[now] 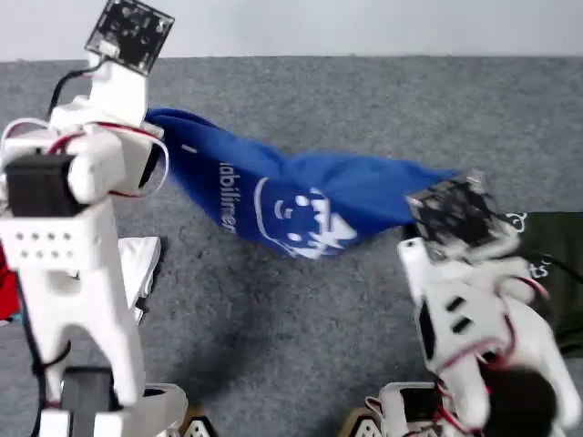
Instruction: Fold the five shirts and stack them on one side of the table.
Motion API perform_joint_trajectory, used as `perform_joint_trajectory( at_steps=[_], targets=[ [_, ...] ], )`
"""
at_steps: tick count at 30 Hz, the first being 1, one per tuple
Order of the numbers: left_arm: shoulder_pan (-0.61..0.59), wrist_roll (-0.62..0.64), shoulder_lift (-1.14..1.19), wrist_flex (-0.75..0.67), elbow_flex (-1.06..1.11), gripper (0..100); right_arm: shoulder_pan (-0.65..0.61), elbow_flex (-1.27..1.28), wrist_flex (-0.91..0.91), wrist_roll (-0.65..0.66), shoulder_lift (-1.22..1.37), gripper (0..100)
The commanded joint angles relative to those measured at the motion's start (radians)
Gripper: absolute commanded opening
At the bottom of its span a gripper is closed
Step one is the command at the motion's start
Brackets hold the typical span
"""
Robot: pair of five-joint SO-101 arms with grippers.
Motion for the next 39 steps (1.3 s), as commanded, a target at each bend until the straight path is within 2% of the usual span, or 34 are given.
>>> perform_joint_trajectory(
  at_steps=[1, 7, 11, 15, 20, 26, 29, 33, 39],
  targets=[
    [0.002, 0.005, -0.095, -0.060, 0.041, 1, 0.087, -0.098, -0.004, -0.044, -0.012, 0.9],
    [0.002, 0.006, -0.114, -0.249, 0.213, 1, 0.104, -0.041, -0.087, -0.051, 0.048, 0.9],
    [-0.006, 0.008, -0.114, -0.497, 0.354, 1, 0.104, 0.011, -0.245, -0.049, 0.160, 0.9],
    [-0.006, 0.008, -0.114, -0.787, 0.432, 1, 0.105, -0.040, -0.418, -0.049, 0.328, 0.9],
    [-0.008, 0.002, -0.112, -1.177, 0.524, 1, 0.105, -0.318, -0.556, -0.048, 0.621, 0.9],
    [-0.023, 0.005, -0.023, -1.468, 0.522, 1, 0.105, -0.884, -0.570, -0.048, 1.020, 0.9],
    [-0.021, 0.000, 0.077, -1.491, 0.499, 1, 0.108, -1.099, -0.498, -0.048, 1.202, 0.9],
    [-0.046, 0.002, 0.181, -1.487, 0.501, 1, 0.110, -1.250, -0.219, -0.051, 1.362, 0.9],
    [-0.031, 0.005, 0.239, -1.324, 0.512, 1, 0.117, -1.293, 0.114, -0.049, 1.442, 0.9]
  ],
)
